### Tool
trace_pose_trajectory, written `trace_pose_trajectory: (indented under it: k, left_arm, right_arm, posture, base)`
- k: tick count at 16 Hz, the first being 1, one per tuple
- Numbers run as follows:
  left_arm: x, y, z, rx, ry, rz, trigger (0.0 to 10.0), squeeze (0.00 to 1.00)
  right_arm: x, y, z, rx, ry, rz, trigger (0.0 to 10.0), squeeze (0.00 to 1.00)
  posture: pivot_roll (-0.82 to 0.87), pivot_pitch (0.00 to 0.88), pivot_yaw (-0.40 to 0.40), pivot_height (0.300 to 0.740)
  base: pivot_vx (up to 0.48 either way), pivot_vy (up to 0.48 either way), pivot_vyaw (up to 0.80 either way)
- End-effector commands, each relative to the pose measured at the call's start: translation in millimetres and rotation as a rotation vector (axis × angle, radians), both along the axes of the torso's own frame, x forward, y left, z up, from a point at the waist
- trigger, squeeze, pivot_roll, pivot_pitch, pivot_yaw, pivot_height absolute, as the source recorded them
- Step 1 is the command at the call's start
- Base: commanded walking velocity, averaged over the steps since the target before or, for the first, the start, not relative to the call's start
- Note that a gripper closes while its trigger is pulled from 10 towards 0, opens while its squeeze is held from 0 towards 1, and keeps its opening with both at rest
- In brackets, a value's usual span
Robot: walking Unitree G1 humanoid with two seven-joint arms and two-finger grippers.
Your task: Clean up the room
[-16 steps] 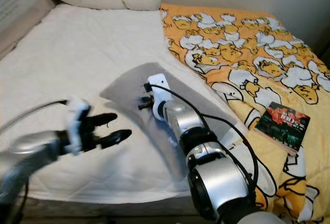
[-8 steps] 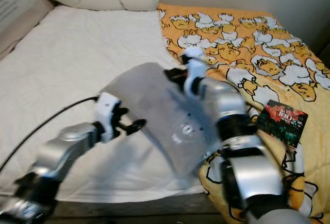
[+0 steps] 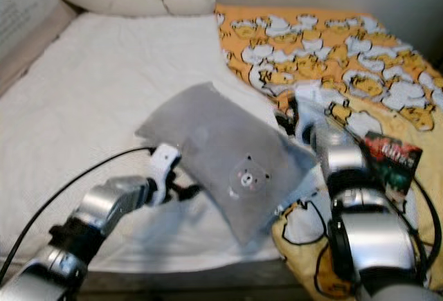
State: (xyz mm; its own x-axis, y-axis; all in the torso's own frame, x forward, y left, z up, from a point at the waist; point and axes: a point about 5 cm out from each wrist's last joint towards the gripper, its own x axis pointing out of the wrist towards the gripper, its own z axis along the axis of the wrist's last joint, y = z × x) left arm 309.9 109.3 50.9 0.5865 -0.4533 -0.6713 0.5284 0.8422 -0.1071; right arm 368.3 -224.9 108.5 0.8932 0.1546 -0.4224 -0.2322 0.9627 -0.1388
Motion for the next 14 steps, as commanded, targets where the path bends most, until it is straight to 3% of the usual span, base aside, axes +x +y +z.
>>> trace_pose_trajectory:
  k: [1, 2, 3, 5, 6, 8, 9, 11, 12, 13, 14]
  left_arm:
    - [7.6, -6.2, 4, 0.004, -0.023, 0.036, 10.0, 1.00]
    - [7.3, -10.9, 2, 0.001, -0.015, 0.035, 10.0, 1.00]
    - [10.1, -28.9, 0, -0.056, -0.065, 0.043, 10.0, 1.00]
    - [11.4, -50.6, 1, -0.131, -0.085, 0.043, 10.0, 1.00]
    - [8.1, -68.8, -2, -0.145, -0.063, 0.021, 10.0, 1.00]
    - [7.8, -80.7, 0, -0.150, -0.072, 0.010, 10.0, 1.00]
    - [15.3, -82.1, 9, -0.193, -0.112, 0.054, 10.0, 1.00]
    - [27.5, -65.3, 19, -0.198, -0.170, 0.113, 10.0, 1.00]
    - [34.6, -49.0, 27, -0.191, -0.210, 0.127, 10.0, 1.00]
    - [39.6, -25.9, 36, -0.175, -0.257, 0.123, 10.0, 1.00]
    - [38.0, -3.5, 42, -0.132, -0.288, 0.077, 10.0, 1.00]
  right_arm:
    - [-3.7, -0.4, -9, -0.029, 0.009, -0.020, 10.0, 1.00]
    - [-7.0, 0.1, -16, -0.043, 0.028, -0.029, 10.0, 1.00]
    - [-14.4, 9.3, -33, -0.002, 0.085, -0.023, 10.0, 1.00]
    - [-20.1, 25.0, -46, 0.056, 0.121, 0.025, 10.0, 1.00]
    - [-22.4, 42.3, -51, 0.156, 0.148, 0.078, 10.0, 1.00]
    - [-21.7, 62.2, -50, 0.279, 0.195, 0.147, 10.0, 1.00]
    - [-20.8, 76.9, -45, 0.352, 0.238, 0.224, 10.0, 1.00]
    - [-21.7, 88.5, -37, 0.412, 0.283, 0.341, 10.0, 1.00]
    - [-21.6, 90.0, -29, 0.476, 0.285, 0.366, 10.0, 1.00]
    - [-22.1, 85.6, -23, 0.565, 0.294, 0.317, 10.0, 1.00]
    - [-29.1, 81.6, -21, 0.629, 0.318, 0.312, 10.0, 1.00]
  posture:
    - [-0.12, 0.000, 0.023, 0.740]
    - [-0.11, 0.000, 0.018, 0.740]
    - [-0.11, 0.000, 0.011, 0.740]
    - [-0.10, 0.000, -0.005, 0.740]
    - [-0.09, 0.000, -0.019, 0.740]
    - [-0.10, 0.000, -0.030, 0.740]
    - [-0.10, 0.000, -0.030, 0.740]
    - [-0.08, 0.000, -0.039, 0.740]
    - [-0.08, 0.000, -0.039, 0.740]
    - [-0.08, 0.000, -0.034, 0.740]
    - [-0.09, 0.000, -0.020, 0.740]
  base:
    - [0.000, 0.000, 0.00]
    - [0.000, 0.000, 0.00]
    - [0.000, 0.000, 0.00]
    - [0.000, 0.000, 0.00]
    - [0.000, 0.000, 0.00]
    - [0.000, 0.000, 0.00]
    - [0.000, 0.000, 0.00]
    - [0.000, 0.000, 0.00]
    - [0.000, 0.000, 0.00]
    - [0.000, 0.000, 0.00]
    - [0.000, 0.000, 0.00]
